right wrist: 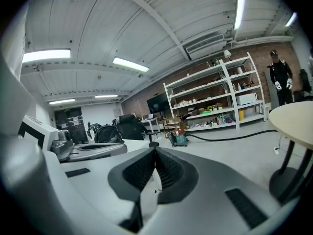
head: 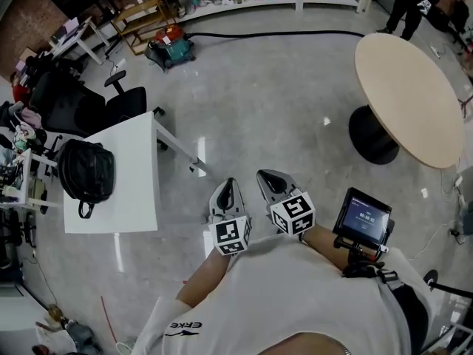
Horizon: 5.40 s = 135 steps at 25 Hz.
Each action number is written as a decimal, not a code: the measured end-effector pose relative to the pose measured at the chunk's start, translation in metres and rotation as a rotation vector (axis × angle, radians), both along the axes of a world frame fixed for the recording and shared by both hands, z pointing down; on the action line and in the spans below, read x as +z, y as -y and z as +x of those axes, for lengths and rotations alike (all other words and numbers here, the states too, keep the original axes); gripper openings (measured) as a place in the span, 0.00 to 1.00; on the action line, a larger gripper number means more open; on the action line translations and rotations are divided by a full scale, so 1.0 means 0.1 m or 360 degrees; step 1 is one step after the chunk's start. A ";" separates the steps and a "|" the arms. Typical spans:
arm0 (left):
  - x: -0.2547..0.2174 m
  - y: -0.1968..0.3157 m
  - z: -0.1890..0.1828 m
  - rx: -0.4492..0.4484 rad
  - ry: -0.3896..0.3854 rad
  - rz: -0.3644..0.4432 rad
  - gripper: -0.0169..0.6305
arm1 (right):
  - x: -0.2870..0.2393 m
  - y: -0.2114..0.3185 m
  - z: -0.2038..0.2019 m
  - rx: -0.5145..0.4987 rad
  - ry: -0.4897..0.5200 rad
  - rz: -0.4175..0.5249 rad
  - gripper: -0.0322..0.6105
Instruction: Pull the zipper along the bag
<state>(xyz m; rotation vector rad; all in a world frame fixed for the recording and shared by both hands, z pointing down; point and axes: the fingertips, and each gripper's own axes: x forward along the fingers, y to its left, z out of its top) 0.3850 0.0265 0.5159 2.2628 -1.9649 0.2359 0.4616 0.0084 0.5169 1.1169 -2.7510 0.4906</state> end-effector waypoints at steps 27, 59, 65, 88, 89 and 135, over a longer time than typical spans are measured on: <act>0.09 1.42 0.11 -0.0135 0.0030 -0.0055 0.03 | 0.21 1.44 0.08 -0.0136 0.0017 -0.0094 0.06; -0.16 2.10 -2.77 -0.0850 0.0001 -0.0007 0.03 | -0.07 2.41 -2.81 -0.0811 -0.0038 -0.0024 0.06; -0.17 1.89 -3.30 -0.1166 0.0028 -0.0007 0.03 | -0.09 2.35 -3.44 -0.1111 -0.0028 -0.0010 0.06; -0.14 1.04 -3.84 -0.2156 0.0079 -0.0034 0.03 | 0.02 1.92 -4.45 -0.1972 -0.0023 -0.0021 0.06; -0.14 1.02 -3.84 -0.2181 0.0079 -0.0034 0.03 | 0.04 1.92 -4.47 -0.1991 -0.0028 -0.0021 0.06; -0.23 0.40 -6.24 -0.2012 0.0079 0.0076 0.03 | 0.02 1.54 -6.89 -0.1719 -0.0088 0.0094 0.06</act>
